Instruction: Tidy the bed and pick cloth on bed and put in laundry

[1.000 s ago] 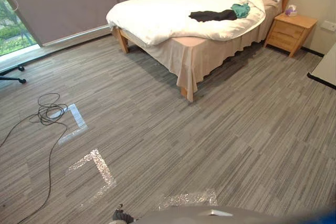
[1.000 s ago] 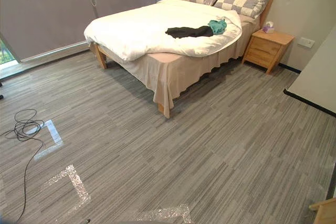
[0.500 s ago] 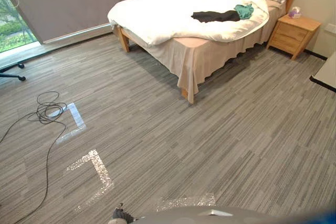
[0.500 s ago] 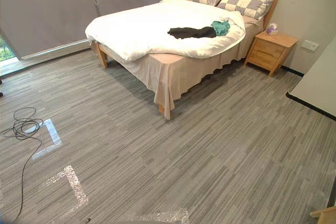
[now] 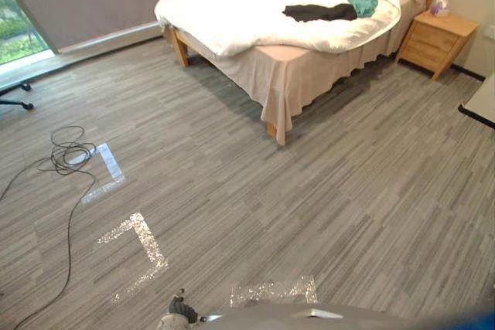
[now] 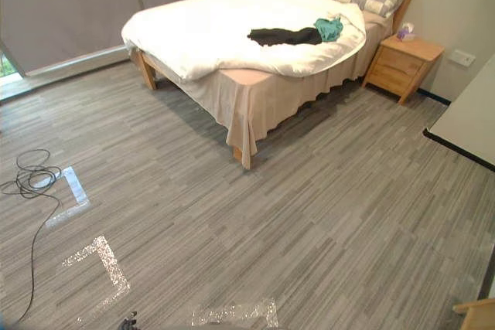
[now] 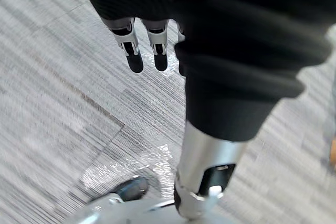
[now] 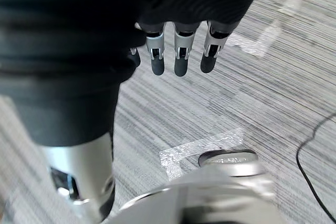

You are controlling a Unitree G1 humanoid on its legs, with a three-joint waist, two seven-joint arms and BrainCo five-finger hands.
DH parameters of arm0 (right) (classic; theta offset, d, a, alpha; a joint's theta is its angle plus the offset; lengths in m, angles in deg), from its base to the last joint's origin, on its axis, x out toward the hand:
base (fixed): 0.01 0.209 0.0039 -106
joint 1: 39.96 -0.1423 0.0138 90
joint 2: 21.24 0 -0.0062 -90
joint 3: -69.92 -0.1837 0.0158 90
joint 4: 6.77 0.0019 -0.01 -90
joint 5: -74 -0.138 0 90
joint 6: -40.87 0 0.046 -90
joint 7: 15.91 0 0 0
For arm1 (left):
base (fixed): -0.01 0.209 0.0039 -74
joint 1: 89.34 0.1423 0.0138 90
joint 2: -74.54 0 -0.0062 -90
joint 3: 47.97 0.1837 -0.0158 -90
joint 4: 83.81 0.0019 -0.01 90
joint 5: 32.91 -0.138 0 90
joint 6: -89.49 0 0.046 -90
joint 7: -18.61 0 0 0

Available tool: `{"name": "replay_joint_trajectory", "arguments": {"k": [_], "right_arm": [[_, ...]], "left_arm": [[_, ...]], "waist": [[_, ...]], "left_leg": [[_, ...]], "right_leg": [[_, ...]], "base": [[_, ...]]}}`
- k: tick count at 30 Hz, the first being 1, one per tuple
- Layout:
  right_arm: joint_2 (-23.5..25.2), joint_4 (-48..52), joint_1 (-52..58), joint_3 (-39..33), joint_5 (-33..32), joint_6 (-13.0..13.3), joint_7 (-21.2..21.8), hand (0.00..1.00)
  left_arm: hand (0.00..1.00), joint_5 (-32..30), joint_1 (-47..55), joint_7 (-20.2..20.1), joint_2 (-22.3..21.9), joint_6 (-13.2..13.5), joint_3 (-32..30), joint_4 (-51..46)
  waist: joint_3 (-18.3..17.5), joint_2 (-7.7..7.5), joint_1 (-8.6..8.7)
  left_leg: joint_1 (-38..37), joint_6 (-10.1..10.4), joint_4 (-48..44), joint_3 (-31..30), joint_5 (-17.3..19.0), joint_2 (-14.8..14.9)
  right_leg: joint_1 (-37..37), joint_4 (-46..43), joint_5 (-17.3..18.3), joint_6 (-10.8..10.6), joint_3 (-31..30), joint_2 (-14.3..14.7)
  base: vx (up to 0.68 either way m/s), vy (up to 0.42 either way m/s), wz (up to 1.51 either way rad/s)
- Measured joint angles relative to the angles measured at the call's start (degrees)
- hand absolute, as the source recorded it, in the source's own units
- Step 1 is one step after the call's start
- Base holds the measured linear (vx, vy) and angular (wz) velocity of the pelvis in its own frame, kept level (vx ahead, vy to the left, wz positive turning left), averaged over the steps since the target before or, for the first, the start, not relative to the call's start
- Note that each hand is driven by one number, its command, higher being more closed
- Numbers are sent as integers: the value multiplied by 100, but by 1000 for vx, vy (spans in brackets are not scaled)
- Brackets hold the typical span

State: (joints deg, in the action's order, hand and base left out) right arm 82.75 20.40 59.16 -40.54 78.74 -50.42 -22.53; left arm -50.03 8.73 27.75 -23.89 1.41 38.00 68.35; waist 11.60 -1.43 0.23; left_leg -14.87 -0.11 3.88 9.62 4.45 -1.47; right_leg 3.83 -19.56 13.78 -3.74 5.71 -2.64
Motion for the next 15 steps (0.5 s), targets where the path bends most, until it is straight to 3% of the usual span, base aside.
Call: {"name": "replay_joint_trajectory", "arguments": {"k": [2, 3, 5, 7, 8, 9, 10, 12, 15], "right_arm": [[60, 22, 7, -133, -23, 0, -21, 0], [81, 21, 31, -177, -74, -1, -28, 0], [144, 5, 92, -237, -149, 4, -32, 0], [185, 10, 210, -321, -233, 10, -35, 0], [177, 19, 198, -365, -234, 9, -37, 0], [172, 54, 212, -365, -232, 10, -38, 0], [180, 52, 216, -368, -232, 10, -37, 0], [172, 117, 142, -382, -232, 35, -44, 0], [122, 204, 148, -509, -227, 51, -23, 0]], "left_arm": [[0, -37, -4, 0, 40, -19, 0, 0], [0, -38, -3, 0, 64, -37, -16, 0], [0, -39, -40, 0, 96, -45, -52, -5], [0, -46, -91, -1, 111, -44, -76, -4], [0, -60, -97, -2, 117, -46, -94, 3], [0, -121, -110, -5, 138, -46, -95, 6], [0, -185, -128, -10, 146, -45, -90, 11], [0, -273, -217, -30, 129, -44, -97, 20], [0, -261, -427, -162, -30, 5, -106, -14]], "waist": [[88, 35, 50], [89, -9, 59], [106, -64, 76], [113, -28, 155], [136, 23, 226], [132, 62, 253], [132, 86, 254], [153, 133, 247], [196, 330, 370]], "left_leg": [[-19, -53, -3, 173, 115, 21], [-40, -85, -9, 211, 178, 19], [-45, -13, -73, 234, 258, 77], [-20, 139, -242, 242, 352, 337], [-14, 262, -289, 260, 415, 545], [-8, 422, -314, 333, 460, 754], [-3, 473, -315, 385, 475, 862], [21, 611, -277, 611, 367, 1035], [-111, 743, -371, 955, 244, 1154]], "right_leg": [[-533, -993, 153, -35, 247, -164], [-671, -1250, 228, 57, 470, -281], [-770, -1208, 269, 122, 648, -398], [-797, -472, 213, 110, 652, -337], [-863, -44, -61, 157, 739, -271], [-889, 305, -585, 255, 860, -153], [-867, 392, -632, 450, 959, -56], [-978, 247, -556, 582, 1060, 108], [-863, 135, -228, 639, 1085, 241]], "base": [[-74, -54, -46], [-37, -77, -36], [-23, -40, -20], [-64, -24, -8], [-54, -86, -11], [-34, -129, -16], [143, -219, -25], [235, -227, -29], [267, -144, -10]]}}
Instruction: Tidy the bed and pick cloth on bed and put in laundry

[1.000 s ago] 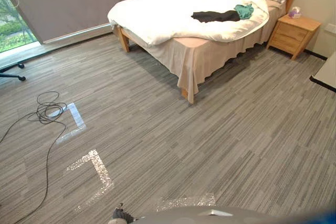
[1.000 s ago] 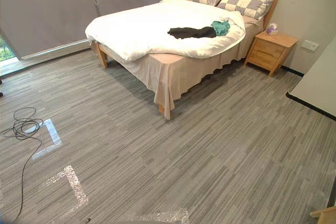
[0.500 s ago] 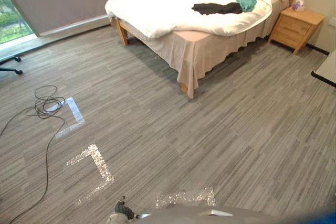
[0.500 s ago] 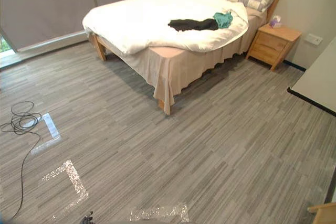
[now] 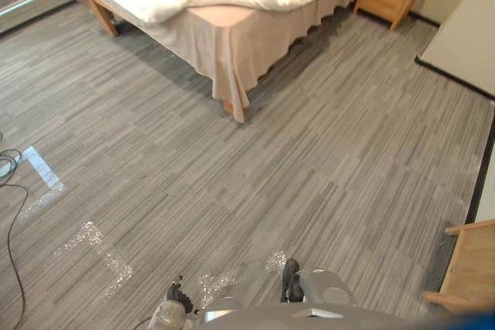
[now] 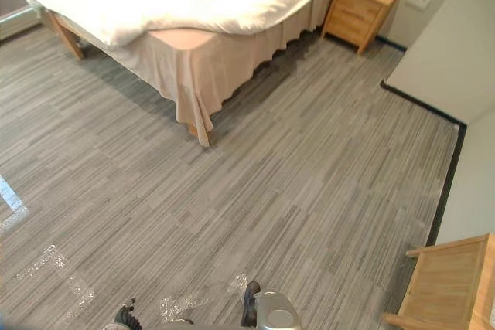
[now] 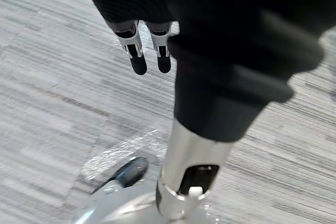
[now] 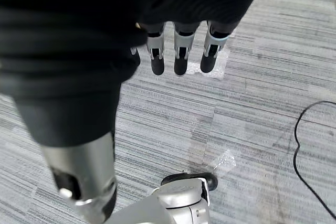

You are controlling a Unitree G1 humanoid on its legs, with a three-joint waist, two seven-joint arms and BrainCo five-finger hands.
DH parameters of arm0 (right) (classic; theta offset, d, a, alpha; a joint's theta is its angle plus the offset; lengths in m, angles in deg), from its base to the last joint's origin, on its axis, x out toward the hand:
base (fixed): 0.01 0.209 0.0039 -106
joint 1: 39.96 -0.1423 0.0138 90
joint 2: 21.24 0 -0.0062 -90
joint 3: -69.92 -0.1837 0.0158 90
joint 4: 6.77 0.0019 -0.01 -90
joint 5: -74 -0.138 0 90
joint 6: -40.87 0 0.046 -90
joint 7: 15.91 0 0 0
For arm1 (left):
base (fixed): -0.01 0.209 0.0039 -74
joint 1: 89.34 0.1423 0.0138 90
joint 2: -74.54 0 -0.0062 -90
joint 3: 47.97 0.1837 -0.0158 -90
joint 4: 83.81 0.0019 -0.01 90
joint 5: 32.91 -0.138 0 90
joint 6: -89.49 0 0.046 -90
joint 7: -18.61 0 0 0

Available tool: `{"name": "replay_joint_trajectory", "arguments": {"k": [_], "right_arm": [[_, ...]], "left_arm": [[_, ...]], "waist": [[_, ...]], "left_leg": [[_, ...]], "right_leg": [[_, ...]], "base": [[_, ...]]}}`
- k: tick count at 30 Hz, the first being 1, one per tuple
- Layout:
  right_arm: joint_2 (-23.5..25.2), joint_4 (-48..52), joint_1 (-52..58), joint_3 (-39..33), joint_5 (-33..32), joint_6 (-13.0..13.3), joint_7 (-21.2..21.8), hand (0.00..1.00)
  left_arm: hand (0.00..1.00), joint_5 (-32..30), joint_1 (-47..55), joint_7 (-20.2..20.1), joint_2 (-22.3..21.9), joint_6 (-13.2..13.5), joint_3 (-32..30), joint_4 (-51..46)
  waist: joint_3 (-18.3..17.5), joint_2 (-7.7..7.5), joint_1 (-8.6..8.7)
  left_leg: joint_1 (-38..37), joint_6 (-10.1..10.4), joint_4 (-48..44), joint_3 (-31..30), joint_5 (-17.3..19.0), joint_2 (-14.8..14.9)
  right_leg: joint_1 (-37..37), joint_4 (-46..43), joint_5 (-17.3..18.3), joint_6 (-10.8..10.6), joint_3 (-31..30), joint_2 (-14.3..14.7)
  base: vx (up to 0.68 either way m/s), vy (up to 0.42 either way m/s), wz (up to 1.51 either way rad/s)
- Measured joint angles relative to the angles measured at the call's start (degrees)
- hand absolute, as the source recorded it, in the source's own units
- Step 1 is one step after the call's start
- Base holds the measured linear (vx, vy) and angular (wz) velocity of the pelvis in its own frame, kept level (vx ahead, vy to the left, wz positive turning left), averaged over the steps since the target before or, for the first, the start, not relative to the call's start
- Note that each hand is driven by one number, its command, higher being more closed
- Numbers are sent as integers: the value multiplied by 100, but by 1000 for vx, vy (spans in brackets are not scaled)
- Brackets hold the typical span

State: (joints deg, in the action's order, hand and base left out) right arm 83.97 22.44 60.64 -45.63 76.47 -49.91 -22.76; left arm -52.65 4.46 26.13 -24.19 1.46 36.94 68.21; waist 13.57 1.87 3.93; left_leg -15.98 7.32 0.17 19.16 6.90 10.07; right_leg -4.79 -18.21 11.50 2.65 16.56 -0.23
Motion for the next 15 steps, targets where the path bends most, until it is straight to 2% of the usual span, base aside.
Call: {"name": "replay_joint_trajectory", "arguments": {"k": [1, 2, 3, 4, 5, 6, 8, 10, 11, 12, 13, 14, 15], "right_arm": [[5, 20, 4, -66, 0, -6, 0, 0], [13, 87, 51, -60, -1, -3, -2, 0], [15, 136, 74, -21, -1, -3, -1, 0], [-71, 213, 99, 203, 4, -5, -4, 0], [-137, 257, 93, 299, 9, -6, -8, 0], [-251, 255, 65, 427, 3, -4, -24, 0], [-252, 305, -160, 450, 5, 3, -58, 0], [-255, 240, -463, 453, 10, 23, -99, 0], [-218, 157, -585, 401, 21, 24, -119, 0], [-200, 113, -621, 394, 25, 23, -126, 0], [-186, 100, -625, 393, 64, 24, -126, 0], [-201, 103, -614, 376, 103, 25, -124, 0], [-226, 117, -580, 362, 111, 28, -127, 0]], "left_arm": [[0, 4, -43, -18, -133, 51, -3, -7], [0, 6, -39, -20, -181, 93, -117, -142], [0, 15, -38, -42, -197, 99, -219, -244], [0, 110, -15, -37, -230, 104, -403, -445], [0, 154, -13, -28, -273, 115, -441, -501], [0, 352, -10, 23, -318, 117, -463, -617], [0, 571, -23, 63, -337, 129, -465, -693], [0, 766, -78, 187, -381, 196, -555, -724], [0, 795, -130, 237, -382, 239, -586, -725], [0, 794, -163, 252, -385, 244, -583, -724], [0, 792, -225, 281, -397, 244, -546, -722], [0, 793, -239, 292, -398, 247, -486, -704], [0, 791, -237, 293, -435, 248, -447, -691]], "waist": [[-12, 31, 17], [-16, 20, 27], [-11, 16, 19], [5, 35, 2], [18, 80, -29], [37, 157, -86], [34, 171, -176], [62, 127, -245], [116, 38, -344], [140, -15, -391], [151, -56, -414], [137, -29, -409], [102, 37, -401]], "left_leg": [[34, 54, -414, 82, 43, 112], [316, 97, -1371, 66, 171, 272], [562, 51, -2126, 42, 226, 407], [1338, -215, -4113, -185, 27, 816], [1639, -234, -4797, -340, 2, 932], [2031, -204, -5761, -574, 81, 1003], [2424, -200, -6160, -555, 267, 889], [2847, -229, -5739, -534, 579, 546], [2936, -270, -5100, -480, 715, 267], [2944, -279, -4658, -441, 718, 112], [3011, -288, -3678, -436, 651, -161], [3037, -327, -2491, -472, 242, -402], [3034, -387, -1838, -516, -115, -461]], "right_leg": [[221, 161, 26, 12, -14, 54], [478, 428, 28, 10, -36, 115], [645, 583, 33, 23, -68, 157], [1068, 899, 56, 145, -220, 318], [1193, 969, 62, 213, -324, 383], [1444, 1049, 104, 309, -515, 418], [1677, 1197, 122, 335, -930, 361], [1887, 1354, 121, 333, -1364, 170], [1996, 1364, 131, 298, -1485, -44], [2061, 1369, 143, 258, -1529, -173], [2168, 1416, 182, 139, -1553, -365], [2250, 1457, 267, -66, -1533, -492], [2297, 1493, 314, -151, -1495, -492]], "base": [[244, -142, -15], [173, -133, -21], [80, -152, -34], [-3, -126, -41], [-36, -123, -73], [-79, -51, -72], [-154, -7, -104], [-62, 73, -123], [162, 107, -108], [326, 140, -90], [359, 168, -66], [395, 200, -49], [397, 244, -23]]}}
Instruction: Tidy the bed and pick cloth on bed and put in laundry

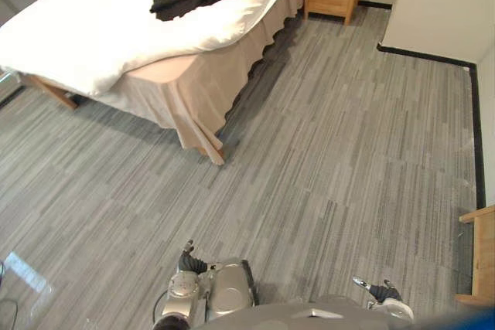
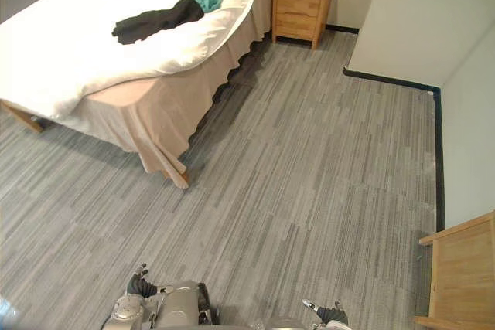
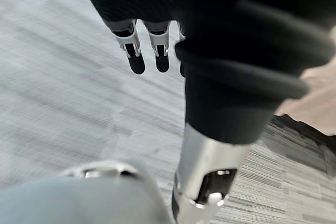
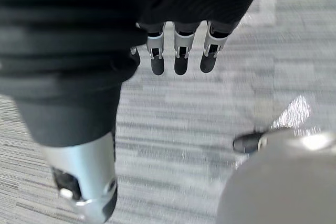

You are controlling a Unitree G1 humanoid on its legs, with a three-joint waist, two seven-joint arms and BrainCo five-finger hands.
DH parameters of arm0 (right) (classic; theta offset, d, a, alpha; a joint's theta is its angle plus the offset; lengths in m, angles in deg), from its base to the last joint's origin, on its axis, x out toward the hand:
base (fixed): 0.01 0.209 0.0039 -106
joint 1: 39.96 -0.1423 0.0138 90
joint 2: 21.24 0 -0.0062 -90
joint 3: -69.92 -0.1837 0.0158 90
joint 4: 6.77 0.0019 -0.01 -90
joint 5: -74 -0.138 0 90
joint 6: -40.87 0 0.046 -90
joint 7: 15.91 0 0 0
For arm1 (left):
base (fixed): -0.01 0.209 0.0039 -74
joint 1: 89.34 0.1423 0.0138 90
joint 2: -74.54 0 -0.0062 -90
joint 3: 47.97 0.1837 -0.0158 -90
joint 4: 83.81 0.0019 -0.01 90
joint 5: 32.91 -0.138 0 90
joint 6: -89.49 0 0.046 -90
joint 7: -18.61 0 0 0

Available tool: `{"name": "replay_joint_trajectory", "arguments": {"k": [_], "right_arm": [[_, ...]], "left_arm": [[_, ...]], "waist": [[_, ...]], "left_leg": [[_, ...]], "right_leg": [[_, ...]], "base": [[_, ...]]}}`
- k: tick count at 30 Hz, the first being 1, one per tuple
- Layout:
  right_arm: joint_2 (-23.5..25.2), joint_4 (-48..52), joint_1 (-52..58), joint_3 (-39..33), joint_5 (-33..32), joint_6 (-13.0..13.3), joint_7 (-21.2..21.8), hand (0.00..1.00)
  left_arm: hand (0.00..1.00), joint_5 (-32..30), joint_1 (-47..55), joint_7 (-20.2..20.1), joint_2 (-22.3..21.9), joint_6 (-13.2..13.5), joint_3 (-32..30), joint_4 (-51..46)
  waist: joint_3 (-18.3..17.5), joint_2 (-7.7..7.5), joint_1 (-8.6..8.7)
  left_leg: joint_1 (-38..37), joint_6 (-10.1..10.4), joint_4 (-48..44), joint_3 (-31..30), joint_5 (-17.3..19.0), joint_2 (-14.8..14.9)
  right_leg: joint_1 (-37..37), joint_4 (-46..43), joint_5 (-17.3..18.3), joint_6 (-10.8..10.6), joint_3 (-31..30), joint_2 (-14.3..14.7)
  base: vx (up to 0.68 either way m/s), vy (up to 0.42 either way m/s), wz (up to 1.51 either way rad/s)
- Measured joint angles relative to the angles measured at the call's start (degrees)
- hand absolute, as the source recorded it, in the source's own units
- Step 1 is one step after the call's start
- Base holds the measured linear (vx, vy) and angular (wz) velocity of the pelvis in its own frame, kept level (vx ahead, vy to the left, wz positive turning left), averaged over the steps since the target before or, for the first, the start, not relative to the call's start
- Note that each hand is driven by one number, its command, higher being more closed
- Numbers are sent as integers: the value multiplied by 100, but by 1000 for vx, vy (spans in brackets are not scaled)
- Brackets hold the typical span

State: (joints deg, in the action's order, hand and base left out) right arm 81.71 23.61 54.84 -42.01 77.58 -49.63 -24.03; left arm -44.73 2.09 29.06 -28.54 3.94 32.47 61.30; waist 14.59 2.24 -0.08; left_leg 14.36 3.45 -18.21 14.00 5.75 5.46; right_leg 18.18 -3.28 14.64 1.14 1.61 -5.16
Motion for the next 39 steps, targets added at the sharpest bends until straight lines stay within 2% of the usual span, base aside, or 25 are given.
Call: {"name": "replay_joint_trajectory", "arguments": {"k": [1, 2, 3, 6, 9, 11, 12, 13, 14, 15, 17, 18, 20, 22, 23, 24, 25, 26, 27, 29, 31, 34, 36, 37, 39], "right_arm": [[-54, 3, 71, -10, 5, 8, -5, 0], [11, -77, 62, 3, 8, -15, -24, 0], [55, -86, 64, 38, 8, 5, -18, 0], [64, -153, 53, 5, 31, 8, -55, 0], [95, -223, 53, 11, 247, 19, -17, 0], [66, -287, 64, -88, 361, 16, 18, 0], [72, -305, 89, -139, 367, 8, 22, 0], [91, -313, 133, -206, 380, -5, 25, 0], [85, -304, 167, -207, 378, -16, 28, 0], [83, -284, 190, -225, 345, -16, 22, 0], [72, -181, 248, -252, 320, -20, 1, 0], [81, -177, 277, -255, 296, -22, 0, 0], [128, -198, 303, -340, 215, -28, 7, 0], [200, -175, 310, -417, 217, -12, -4, 0], [235, -86, 306, -435, 210, 0, -4, 0], [252, -75, 289, -433, 210, 4, -5, 0], [289, -70, 279, -428, 213, 5, -5, 0], [312, -83, 269, -376, 223, -6, 9, 0], [237, -36, 288, -364, 229, -16, 1, 0], [200, 84, 282, -333, 237, -21, 3, 0], [187, 142, 324, -285, 242, -21, 1, 0], [104, 182, 374, 11, 418, -20, 1, 0], [33, 302, 438, 326, 460, -18, 1, 0], [-7, 318, 450, 420, 460, -18, -7, 0], [-16, 324, 445, 467, 454, -17, -16, 0]], "left_arm": [[0, 3, 5, -11, -65, 2, 48, 26], [0, -3, -100, -10, -26, -8, 63, 29], [0, -5, -139, -11, -13, -6, 129, 23], [0, -7, -154, -58, -2, 2, 278, 40], [0, -14, -63, -72, 43, -10, 277, 72], [0, -15, 46, -117, 54, -15, 283, 81], [0, -13, 51, -133, 78, -30, 290, 114], [0, -15, 35, -139, 138, -30, 336, 227], [0, -10, 42, -138, 189, -69, 403, 318], [0, -13, 46, -140, 195, -85, 450, 357], [0, -13, 66, -136, 224, -135, 500, 453], [0, -13, 25, -137, 220, -143, 506, 484], [0, -13, -31, -136, 104, -138, 507, 476], [0, -13, -48, -135, -4, -133, 478, 473], [0, -15, -70, -134, -105, -125, 416, 464], [0, -15, -78, -133, -140, -125, 385, 463], [0, -21, -71, -142, -158, -130, 376, 452], [0, -62, -116, -135, -169, -125, 193, 449], [0, -66, -109, -138, -298, -118, 20, 441], [0, -68, -45, -136, -456, -99, -249, 439], [0, -67, -25, -140, -517, -92, -332, 442], [0, -44, 1, -141, -638, -74, -592, 265], [0, 216, 0, -134, -727, -28, -741, -70], [0, 335, 1, -133, -710, -28, -740, -175], [0, 449, 39, -122, -688, -9, -728, -226]], "waist": [[-44, 116, 6], [-80, -85, 51], [-116, -174, 96], [-134, -176, 38], [-297, -272, -54], [-435, -310, -51], [-454, -338, -37], [-448, -363, 19], [-426, -357, 87], [-405, -322, 122], [-396, -226, 280], [-385, -241, 304], [-333, -214, 372], [-325, -163, 366], [-329, -171, 357], [-318, -197, 357], [-311, -302, 348], [-288, -342, 292], [-306, -178, 230], [-268, -68, 253], [-300, -4, 256], [-339, 52, 227], [-286, -28, 170], [-285, -22, 47], [-278, -38, 12]], "left_leg": [[-6, -199, 716, -95, -808, -50], [-154, -497, 900, -45, -1059, -298], [-60, -601, 812, -46, -1075, -415], [-17, -888, 474, 306, -822, -431], [-456, -947, 856, 307, -749, -661], [-1007, -913, 1303, 219, -391, -917], [-1151, -870, 1387, 151, -288, -1001], [-1414, -892, 1480, 21, -169, -1133], [-1669, -900, 1473, -125, -52, -1180], [-1810, -922, 1475, -215, -19, -1181], [-2291, -969, 1561, -644, 109, -1176], [-2404, -969, 1591, -746, 113, -1158], [-2705, -970, 1602, -1238, 113, -983], [-2760, -914, 1582, -1533, 147, -797], [-2730, -745, 1566, -1846, 305, -649], [-2723, -674, 1563, -1937, 404, -621], [-2726, -567, 1540, -2004, 540, -621], [-2734, -410, 1380, -2082, 739, -525], [-2709, -361, 1283, -1781, 783, -351], [-2868, -222, 1237, -1477, 724, -149], [-2987, -138, 1229, -1470, 666, -18], [-2549, -37, 59, -1516, 719, 255], [-1396, 316, -2252, -1599, 400, 448], [-1034, 308, -3073, -1313, 405, 628], [-848, 250, -3393, -900, 448, 801]], "right_leg": [[96, 44, 114, -193, 74, 44], [234, 63, 166, -366, 202, -162], [195, 60, -34, -423, 317, -228], [324, 87, -827, -636, 311, -275], [320, -272, -1242, -792, 234, -409], [-243, -1919, -1281, -864, 204, -569], [-481, -2549, -1421, -1082, 178, -653], [-960, -3823, -1711, -1379, 44, -770], [-1464, -4997, -1594, -1407, -1, -810], [-1687, -5435, -1459, -1368, 81, -828], [-2414, -6151, -829, -865, 540, -997], [-2541, -6080, -616, -862, 605, -1005], [-2818, -4945, -112, -871, 705, -810], [-2901, -3825, -86, -828, 516, -536], [-2967, -2535, -179, -861, 78, -308], [-2967, -2034, -289, -838, -84, -293], [-2971, -1390, -511, -818, -287, -316], [-2863, -1295, -1124, -736, -274, -271], [-2873, -1411, -934, -625, -131, -153], [-2906, -2132, -408, -399, 138, -89], [-2734, -2284, -147, -315, 364, -55], [-2141, -1961, 31, -159, 866, 42], [-1671, -1607, 61, -50, 1207, 77], [-1443, -1449, 77, -13, 1253, 116], [-1178, -1253, 62, -13, 1261, 104]], "base": [[448, 247, 16], [510, 256, 47], [444, 178, 53], [289, 236, 44], [261, 182, 10], [289, 163, 15], [211, 166, 39], [126, 138, 54], [79, 105, 55], [18, 42, 54], [-48, -4, 77], [-33, -31, 117], [152, -93, 126], [246, -200, 111], [291, -276, 121], [312, -320, 120], [295, -368, 84], [327, -386, 62], [335, -369, 39], [344, -311, 41], [293, -255, 60], [251, -229, 81], [125, -152, 65], [129, -77, 16], [91, 19, -3]]}}
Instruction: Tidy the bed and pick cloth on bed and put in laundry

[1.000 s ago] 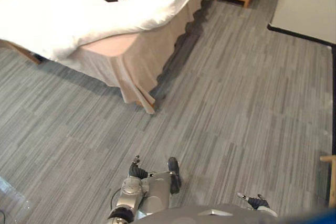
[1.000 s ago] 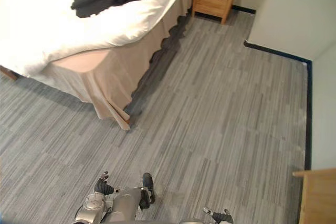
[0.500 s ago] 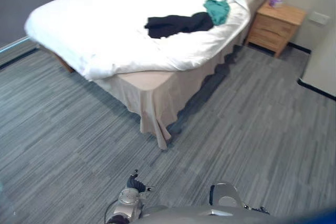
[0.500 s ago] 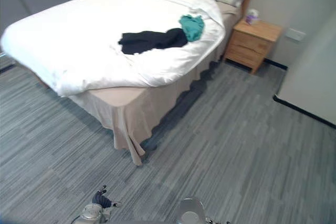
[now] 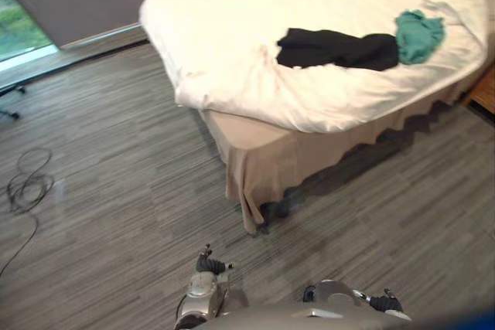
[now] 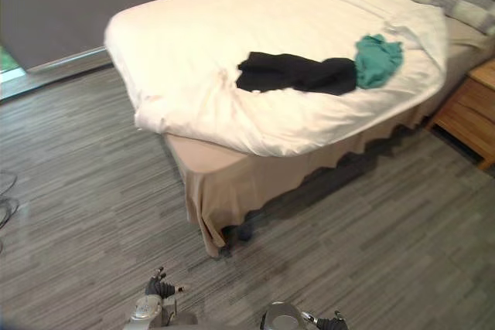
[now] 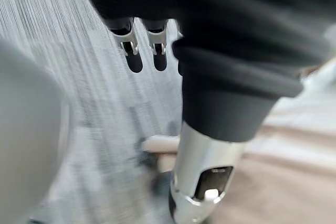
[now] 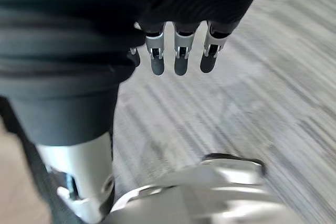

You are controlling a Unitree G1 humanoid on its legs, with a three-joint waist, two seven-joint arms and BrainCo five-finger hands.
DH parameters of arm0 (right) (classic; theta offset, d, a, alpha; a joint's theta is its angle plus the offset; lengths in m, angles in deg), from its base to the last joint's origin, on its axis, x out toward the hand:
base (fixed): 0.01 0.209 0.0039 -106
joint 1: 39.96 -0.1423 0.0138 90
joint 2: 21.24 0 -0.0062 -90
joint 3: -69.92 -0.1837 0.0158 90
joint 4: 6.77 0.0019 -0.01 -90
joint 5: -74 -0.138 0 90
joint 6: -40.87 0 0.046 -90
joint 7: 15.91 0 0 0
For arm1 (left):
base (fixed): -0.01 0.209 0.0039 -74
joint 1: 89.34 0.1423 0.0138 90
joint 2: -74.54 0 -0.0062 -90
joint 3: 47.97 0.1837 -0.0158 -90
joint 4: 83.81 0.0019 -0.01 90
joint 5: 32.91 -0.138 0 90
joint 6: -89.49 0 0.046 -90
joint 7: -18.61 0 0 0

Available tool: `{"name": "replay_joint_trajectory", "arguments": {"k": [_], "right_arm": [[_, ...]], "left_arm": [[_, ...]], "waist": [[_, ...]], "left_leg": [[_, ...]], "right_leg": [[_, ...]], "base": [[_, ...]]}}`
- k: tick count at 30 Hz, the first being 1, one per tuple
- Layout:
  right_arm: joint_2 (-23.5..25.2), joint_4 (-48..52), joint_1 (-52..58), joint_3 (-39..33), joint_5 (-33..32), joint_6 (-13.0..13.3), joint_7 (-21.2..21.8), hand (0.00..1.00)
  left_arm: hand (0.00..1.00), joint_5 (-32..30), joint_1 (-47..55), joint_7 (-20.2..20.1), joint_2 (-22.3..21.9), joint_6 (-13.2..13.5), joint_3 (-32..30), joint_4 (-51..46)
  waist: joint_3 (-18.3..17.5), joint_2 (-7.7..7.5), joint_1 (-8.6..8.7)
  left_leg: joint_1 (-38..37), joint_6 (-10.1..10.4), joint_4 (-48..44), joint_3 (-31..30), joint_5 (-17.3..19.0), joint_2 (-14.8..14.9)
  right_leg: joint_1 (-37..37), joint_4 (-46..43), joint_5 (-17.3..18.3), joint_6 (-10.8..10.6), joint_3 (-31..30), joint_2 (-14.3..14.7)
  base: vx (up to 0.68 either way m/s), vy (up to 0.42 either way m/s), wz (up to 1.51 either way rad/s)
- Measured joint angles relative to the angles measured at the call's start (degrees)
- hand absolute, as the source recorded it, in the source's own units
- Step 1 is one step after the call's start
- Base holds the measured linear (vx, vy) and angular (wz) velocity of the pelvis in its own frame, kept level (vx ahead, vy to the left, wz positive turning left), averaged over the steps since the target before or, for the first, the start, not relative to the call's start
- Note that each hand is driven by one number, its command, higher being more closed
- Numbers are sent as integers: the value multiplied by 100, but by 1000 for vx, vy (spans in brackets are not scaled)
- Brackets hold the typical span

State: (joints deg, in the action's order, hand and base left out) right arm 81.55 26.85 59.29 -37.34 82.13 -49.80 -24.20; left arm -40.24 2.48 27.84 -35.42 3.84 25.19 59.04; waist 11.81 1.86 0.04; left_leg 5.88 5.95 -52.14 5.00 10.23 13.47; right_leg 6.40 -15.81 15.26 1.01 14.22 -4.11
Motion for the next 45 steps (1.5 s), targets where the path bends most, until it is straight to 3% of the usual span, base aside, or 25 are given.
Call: {"name": "replay_joint_trajectory", "arguments": {"k": [1, 3, 4, 5, 6, 10, 13, 17, 21, 23, 25, 27, 28, 30, 31, 32, 36, 38, 40, 42, 45], "right_arm": [[4, 5, -6, -2, -1, -5, -17, 0], [16, 22, -35, -33, -2, -11, -42, 0], [-42, 22, -50, -86, -7, -7, -34, 0], [-60, -19, -65, -148, -6, -11, -34, 0], [52, -151, -166, -251, -7, -24, -45, 0], [303, -213, -158, -294, -2, -13, -35, 0], [304, -318, -166, -304, -6, -2, -39, 0], [289, -448, -234, -481, -20, -4, -63, 0], [219, -583, -294, -676, -111, -7, -82, 0], [209, -591, -281, -695, -117, -11, -89, 0], [232, -508, -224, -694, -131, -8, -99, 0], [256, -285, -85, -682, -260, -4, -113, 0], [272, -165, 123, -634, -314, 5, -116, 0], [257, -140, 380, -441, -342, 16, -111, 0], [260, -115, 441, -395, -344, 12, -101, 0], [261, -60, 565, -269, -361, 14, -92, 0], [272, -86, 751, -169, -603, 51, -81, 0], [306, -89, 754, -148, -786, 113, 31, 0], [289, -75, 757, -90, -868, 177, 117, 0], [287, -71, 745, -224, -928, 201, 171, 0], [253, -59, 729, -350, -971, 230, 201, 0]], "left_arm": [[0, 8, 15, 10, -1, 3, 1, 13], [0, 8, -4, 7, 11, 12, 30, 18], [0, 6, -5, 7, -9, 9, 195, 86], [0, 6, -2, -1, -1, 8, 308, 188], [0, 2, -68, -8, 121, 16, 415, 307], [0, -2, -54, -14, 449, -34, 443, 632], [0, 51, 6, -15, 545, -72, 360, 743], [0, 938, 39, -7, 565, -101, -116, 988], [0, 1979, 32, 60, 545, -159, -1121, 1193], [0, 2441, 85, 209, 612, -165, -1549, 1078], [0, 2673, 262, 467, 649, -181, -1751, 328], [0, 2575, 363, 779, 656, -194, -1673, -1002], [0, 2255, 434, 983, 706, -189, -1647, -2273], [0, 1695, 494, 1212, 854, -154, -1654, -3538], [0, 1455, 483, 1282, 951, -151, -1662, -3786], [0, 869, 406, 1405, 1187, -127, -1713, -4052], [0, 391, 22, 1854, 1582, -175, -1314, -4525], [0, 88, -286, 1846, 2424, -259, -697, -5236], [0, -441, -543, 1816, 3090, -104, -311, -5866], [0, -1007, -858, 1861, 3254, 58, -160, -5755], [0, -1264, -1591, 1828, 3807, -100, 385, -4616]], "waist": [[1, -3, -21], [-5, -14, -33], [-73, 97, -19], [-81, 125, -35], [-96, -90, 51], [-297, -505, 52], [-322, -489, 36], [-309, -374, 42], [-253, -225, 49], [-239, -195, 32], [-217, -180, 27], [-206, -152, 9], [-226, -157, -62], [-304, -221, -97], [-333, -189, -114], [-354, -267, -98], [-601, -328, -140], [-631, -372, -147], [-700, -387, -67], [-743, -330, -51], [-690, -187, 67]], "left_leg": [[58, -32, 96, 452, 113, 148], [109, -27, 1090, 868, 290, 17], [26, -143, 2993, 836, -379, -338], [-55, -270, 3444, 884, -441, -421], [-371, -374, 4031, 906, -718, -699], [-1098, -418, 5542, 837, -1308, -1106], [-1326, -417, 5764, 801, -1347, -1157], [-1337, -369, 5774, 731, -1379, -1144], [-1288, -306, 5813, 797, -1434, -1048], [-1280, -295, 5818, 864, -1441, -1014], [-1208, -283, 5821, 900, -1448, -1035], [-1063, -279, 5820, 862, -1459, -1048], [-995, -273, 5820, 863, -1491, -1028], [-922, -270, 5819, 868, -1497, -1030], [-922, -273, 5819, 861, -1496, -1042], [-925, -282, 5819, 843, -1492, -1095], [-879, -307, 5813, 856, -1446, -1107], [-885, -316, 5780, 868, -1459, -1036], [-879, -319, 5780, 934, -1461, -993], [-891, -319, 5778, 1027, -1461, -968], [-834, -319, 5780, 1130, -1461, -945]], "right_leg": [[238, 184, -17, -20, -5, -49], [436, 350, -59, -95, -26, -177], [432, 389, -122, -211, -106, -186], [412, 392, -123, -262, -149, -141], [413, 400, -173, -362, -213, -335], [611, 610, -261, -423, -372, -529], [758, 610, -272, -439, -393, -543], [824, 695, -313, -502, -412, -487], [807, 842, -315, -504, -444, -395], [807, 947, -309, -500, -481, -369], [756, 1022, -188, -465, -478, -396], [628, 979, -64, -476, -379, -441], [587, 963, -18, -495, -356, -413], [559, 987, -20, -502, -268, -424], [572, 995, -19, -505, -217, -447], [612, 997, -48, -550, -184, -490], [614, 1034, -204, -702, -226, -507], [588, 970, -378, -715, -252, -461], [460, 847, -492, -710, -347, -426], [387, 874, -603, -571, -534, -380], [279, 912, -628, -544, -612, -370]], "base": [[-48, 111, -6], [-178, 159, -5], [-206, 163, 1], [-89, 181, 23], [98, 106, 29], [208, 83, 28], [100, 17, 10], [2, -18, 3], [-78, -51, -11], [-84, -51, -21], [-127, -55, -9], [-127, -38, 20], [-71, 2, 21], [-4, -14, 16], [69, 1, 14], [82, 14, 8], [125, 22, 5], [67, 86, 9], [49, 62, -4], [24, 44, -31], [-53, 15, -27]]}}
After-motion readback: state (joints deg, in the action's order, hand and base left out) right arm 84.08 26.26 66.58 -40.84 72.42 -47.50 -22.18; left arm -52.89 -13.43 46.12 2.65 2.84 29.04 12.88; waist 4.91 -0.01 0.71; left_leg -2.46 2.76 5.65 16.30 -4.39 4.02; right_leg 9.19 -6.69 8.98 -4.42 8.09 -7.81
